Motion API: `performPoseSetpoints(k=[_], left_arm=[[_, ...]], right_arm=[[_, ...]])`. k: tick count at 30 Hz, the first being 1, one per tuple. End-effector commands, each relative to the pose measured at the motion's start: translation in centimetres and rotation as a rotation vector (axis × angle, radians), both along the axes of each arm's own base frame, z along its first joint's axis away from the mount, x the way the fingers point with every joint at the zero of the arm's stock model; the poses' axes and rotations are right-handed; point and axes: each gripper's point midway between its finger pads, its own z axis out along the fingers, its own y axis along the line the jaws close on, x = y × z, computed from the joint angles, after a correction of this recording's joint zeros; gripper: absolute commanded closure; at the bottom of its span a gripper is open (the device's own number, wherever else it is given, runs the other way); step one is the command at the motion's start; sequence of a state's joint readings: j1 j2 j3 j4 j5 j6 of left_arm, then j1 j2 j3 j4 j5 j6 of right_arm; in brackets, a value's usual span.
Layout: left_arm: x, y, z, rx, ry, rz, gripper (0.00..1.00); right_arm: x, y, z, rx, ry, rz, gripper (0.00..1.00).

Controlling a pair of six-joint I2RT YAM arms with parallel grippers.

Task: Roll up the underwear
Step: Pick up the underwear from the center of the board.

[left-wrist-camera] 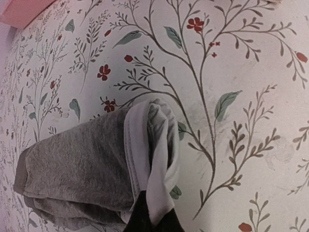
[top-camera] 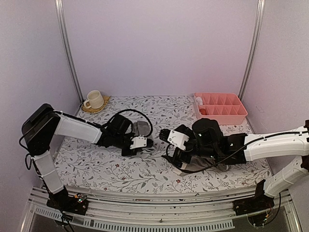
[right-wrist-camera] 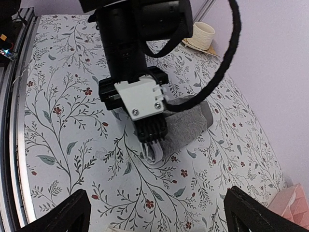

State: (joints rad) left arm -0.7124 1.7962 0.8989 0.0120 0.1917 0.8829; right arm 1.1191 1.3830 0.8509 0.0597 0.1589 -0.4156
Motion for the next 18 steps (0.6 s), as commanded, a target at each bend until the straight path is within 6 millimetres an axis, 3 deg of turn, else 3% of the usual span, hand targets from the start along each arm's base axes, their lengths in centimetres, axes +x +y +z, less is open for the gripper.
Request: performPoseSetpoints(k=[1,5,8,12,18], left_arm=[[0.2,0.5,0.6,-0.071,0.238,0.063,1.0],[0.5,0.3,2.0,-0.151,0.387,0.077,1.0],[0.9,-0.1,1.7,-0.145,0.402,0.097,1.0],[1.2,-0.4,1.1,-0.124,0.403,0.122,1.0],[-0.3,-2.8,0.0,-0.077,0.403,0.109,1.0]], right_arm=[[-0.9,1.4,-1.8,-0.068,-0.051,0.088,0.01],[-0.3,2.1,-3.1,-0.127,-0.069,0.09,0.01],[0.2,2.4,-3.6,-0.158,-0.074,0.078,0.01],[0.2,2.3,-2.8,-0.142,-0.085,0.07,0.01],[0.1,0.6,0.0,-0.075,-0.085,0.016,0.01]])
